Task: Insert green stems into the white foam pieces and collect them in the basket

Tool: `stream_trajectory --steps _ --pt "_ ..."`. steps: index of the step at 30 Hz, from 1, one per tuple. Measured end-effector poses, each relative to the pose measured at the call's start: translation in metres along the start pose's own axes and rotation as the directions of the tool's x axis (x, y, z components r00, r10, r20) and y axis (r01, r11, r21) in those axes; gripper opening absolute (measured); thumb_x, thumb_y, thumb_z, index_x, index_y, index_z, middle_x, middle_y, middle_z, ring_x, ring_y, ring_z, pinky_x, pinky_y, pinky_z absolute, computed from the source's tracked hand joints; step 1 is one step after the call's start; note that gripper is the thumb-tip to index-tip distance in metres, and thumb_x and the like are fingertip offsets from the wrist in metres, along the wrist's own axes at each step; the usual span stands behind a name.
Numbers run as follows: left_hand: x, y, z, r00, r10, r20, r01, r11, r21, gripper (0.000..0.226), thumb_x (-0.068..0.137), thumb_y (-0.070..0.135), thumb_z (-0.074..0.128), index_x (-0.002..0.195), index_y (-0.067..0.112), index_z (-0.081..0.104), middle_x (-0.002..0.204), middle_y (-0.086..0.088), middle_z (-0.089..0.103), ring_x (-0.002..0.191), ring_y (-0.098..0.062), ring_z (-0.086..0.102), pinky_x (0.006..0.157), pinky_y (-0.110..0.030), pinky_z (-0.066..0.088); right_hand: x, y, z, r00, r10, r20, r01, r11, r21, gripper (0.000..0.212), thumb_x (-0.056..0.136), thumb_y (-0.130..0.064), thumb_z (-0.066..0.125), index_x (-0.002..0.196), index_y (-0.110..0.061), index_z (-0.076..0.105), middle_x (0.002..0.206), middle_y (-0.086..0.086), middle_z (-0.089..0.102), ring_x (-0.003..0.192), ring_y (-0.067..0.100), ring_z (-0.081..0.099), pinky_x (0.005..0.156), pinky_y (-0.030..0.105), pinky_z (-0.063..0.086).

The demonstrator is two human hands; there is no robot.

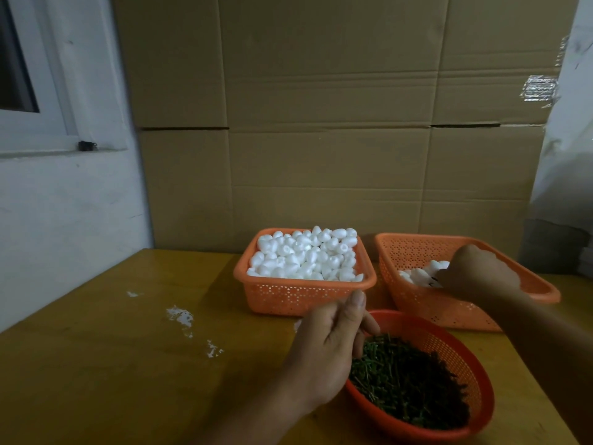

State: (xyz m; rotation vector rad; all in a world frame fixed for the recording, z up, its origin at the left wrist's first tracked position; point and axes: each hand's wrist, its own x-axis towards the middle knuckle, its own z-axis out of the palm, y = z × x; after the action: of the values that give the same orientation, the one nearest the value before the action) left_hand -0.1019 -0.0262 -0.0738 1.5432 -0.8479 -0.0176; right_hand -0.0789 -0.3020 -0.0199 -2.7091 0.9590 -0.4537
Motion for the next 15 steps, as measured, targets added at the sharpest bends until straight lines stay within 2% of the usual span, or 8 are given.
stream_trajectory --steps 4,7,11,13,15 --pt "0.0 -0.001 0.0 1.0 0.004 0.007 -0.004 1.0 -0.004 0.054 0.099 0.054 0.038 0.085 0.01 0.067 0.058 0.003 0.053 0.054 -0.005 0.049 0.053 -0.018 0.038 -0.007 0.002 -0.003 1.0 0.022 0.0 -0.022 0.999 0.025 0.026 0.093 -0.029 0.065 0.077 -0.009 0.061 0.07 0.008 0.064 0.06 0.02 0.06 0.058 0.031 0.049" --pt "0.001 -0.002 0.0 1.0 0.0 0.014 0.0 1.0 -0.001 0.049 0.098 0.053 0.041 0.084 0.013 0.067 0.057 0.005 0.052 0.053 -0.006 0.048 0.053 -0.019 0.038 -0.017 0.003 -0.006 0.999 0.004 -0.047 0.001 0.993 0.117 0.031 0.094 -0.026 0.061 0.07 -0.006 0.063 0.06 0.006 0.057 0.053 0.02 0.051 0.055 0.031 0.043" --pt "0.001 -0.003 -0.002 1.0 -0.014 0.026 0.013 0.999 0.032 0.042 0.094 0.055 0.047 0.083 0.02 0.067 0.057 0.009 0.051 0.053 -0.005 0.047 0.054 -0.024 0.038 -0.048 0.001 -0.008 0.985 -0.097 -0.142 0.133 0.955 0.267 0.039 0.093 -0.022 0.061 0.06 -0.002 0.061 0.046 0.006 0.048 0.043 0.022 0.041 0.05 0.032 0.037" --pt "0.001 -0.003 -0.002 0.999 -0.023 0.023 0.022 0.998 0.06 0.039 0.092 0.055 0.05 0.084 0.022 0.068 0.056 0.01 0.051 0.053 -0.004 0.048 0.055 -0.027 0.039 -0.068 -0.002 -0.011 0.969 -0.15 -0.198 0.209 0.922 0.326 0.036 0.092 -0.019 0.06 0.06 -0.005 0.065 0.045 0.006 0.053 0.04 0.024 0.046 0.048 0.034 0.04" --pt "0.001 -0.004 -0.002 0.999 -0.024 0.023 0.023 0.997 0.073 0.028 0.095 0.045 0.054 0.086 0.023 0.07 0.056 0.011 0.054 0.054 -0.003 0.05 0.057 -0.028 0.041 -0.091 -0.009 -0.013 0.955 -0.203 -0.215 0.275 0.877 0.393 0.024 0.092 -0.016 0.058 0.074 -0.013 0.075 0.05 0.0 0.06 0.037 0.013 0.051 0.044 0.03 0.04"
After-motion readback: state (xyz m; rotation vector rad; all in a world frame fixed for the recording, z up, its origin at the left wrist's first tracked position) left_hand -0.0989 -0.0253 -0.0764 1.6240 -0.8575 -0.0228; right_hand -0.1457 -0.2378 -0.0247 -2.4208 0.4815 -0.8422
